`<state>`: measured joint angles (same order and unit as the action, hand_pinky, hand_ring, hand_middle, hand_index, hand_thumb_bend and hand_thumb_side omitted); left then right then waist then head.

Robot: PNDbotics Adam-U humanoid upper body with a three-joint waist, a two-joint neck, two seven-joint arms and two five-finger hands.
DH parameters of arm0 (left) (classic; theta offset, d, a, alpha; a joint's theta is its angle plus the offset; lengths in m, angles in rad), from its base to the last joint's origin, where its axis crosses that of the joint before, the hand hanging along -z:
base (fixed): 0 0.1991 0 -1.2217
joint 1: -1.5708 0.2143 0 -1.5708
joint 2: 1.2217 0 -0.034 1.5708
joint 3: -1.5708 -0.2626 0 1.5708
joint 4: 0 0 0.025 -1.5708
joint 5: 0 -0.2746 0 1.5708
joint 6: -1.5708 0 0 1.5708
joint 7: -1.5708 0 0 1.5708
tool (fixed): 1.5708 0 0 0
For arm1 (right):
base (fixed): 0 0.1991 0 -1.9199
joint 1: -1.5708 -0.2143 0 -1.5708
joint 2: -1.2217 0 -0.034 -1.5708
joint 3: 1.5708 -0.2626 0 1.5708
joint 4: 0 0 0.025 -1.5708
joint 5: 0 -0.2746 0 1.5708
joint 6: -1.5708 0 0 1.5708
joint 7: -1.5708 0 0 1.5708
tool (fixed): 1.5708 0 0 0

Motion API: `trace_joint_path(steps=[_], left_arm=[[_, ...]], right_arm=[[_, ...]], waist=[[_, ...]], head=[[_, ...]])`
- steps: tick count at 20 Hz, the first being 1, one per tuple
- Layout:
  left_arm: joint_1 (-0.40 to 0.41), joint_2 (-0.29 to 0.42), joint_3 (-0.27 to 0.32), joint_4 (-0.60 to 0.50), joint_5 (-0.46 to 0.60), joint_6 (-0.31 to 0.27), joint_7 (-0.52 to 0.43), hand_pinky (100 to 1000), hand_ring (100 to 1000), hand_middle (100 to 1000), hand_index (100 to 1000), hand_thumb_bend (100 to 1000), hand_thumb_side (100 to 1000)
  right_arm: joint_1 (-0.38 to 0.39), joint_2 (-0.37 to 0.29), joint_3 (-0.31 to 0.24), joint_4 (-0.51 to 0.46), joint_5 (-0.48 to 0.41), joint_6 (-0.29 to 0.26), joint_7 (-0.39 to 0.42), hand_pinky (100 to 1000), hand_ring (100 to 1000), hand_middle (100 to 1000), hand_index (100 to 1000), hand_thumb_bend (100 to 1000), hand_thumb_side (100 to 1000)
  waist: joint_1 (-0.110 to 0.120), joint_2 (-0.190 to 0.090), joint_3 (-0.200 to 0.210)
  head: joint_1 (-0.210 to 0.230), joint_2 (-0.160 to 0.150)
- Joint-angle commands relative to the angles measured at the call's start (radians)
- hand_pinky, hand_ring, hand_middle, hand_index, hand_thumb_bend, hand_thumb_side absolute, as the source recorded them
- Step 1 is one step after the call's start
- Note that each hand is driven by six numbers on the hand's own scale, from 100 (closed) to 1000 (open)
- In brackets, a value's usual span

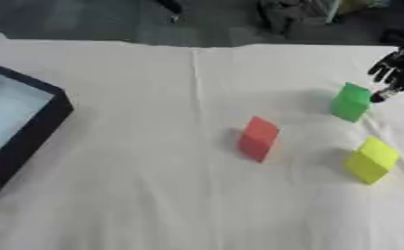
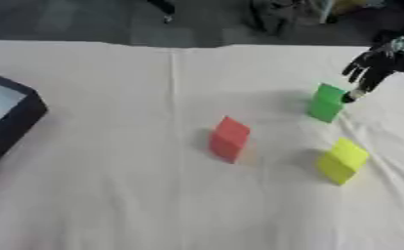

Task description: Pick up the objects with one hand, pass them to the other hand, and then place them into the box on the other side of the table.

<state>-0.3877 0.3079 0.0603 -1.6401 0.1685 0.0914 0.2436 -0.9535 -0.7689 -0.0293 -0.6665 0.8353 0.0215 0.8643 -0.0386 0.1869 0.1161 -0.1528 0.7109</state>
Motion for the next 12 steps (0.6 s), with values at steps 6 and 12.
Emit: trace_joint_path(steps=[6,12], left_arm=[[-0.020,0.008,0.004,-0.017,0.004,-0.002,0.001,749,853,803,793,155,776],[-0.025,0.003,0.004,-0.019,0.006,-0.003,0.001,749,853,803,793,155,774]], right_arm=[[-0.022,0.017,0.006,0.026,0.071,-0.004,-0.070,922,931,876,958,471,238],[-0.028,0.047,0.009,0.068,0.116,-0.002,-0.077,919,931,876,957,491,244]], waist=[[0.008,-0.019,0.005],[0.010,-0.019,0.008]], head=[[0.002,0.010],[0.003,0.010]])
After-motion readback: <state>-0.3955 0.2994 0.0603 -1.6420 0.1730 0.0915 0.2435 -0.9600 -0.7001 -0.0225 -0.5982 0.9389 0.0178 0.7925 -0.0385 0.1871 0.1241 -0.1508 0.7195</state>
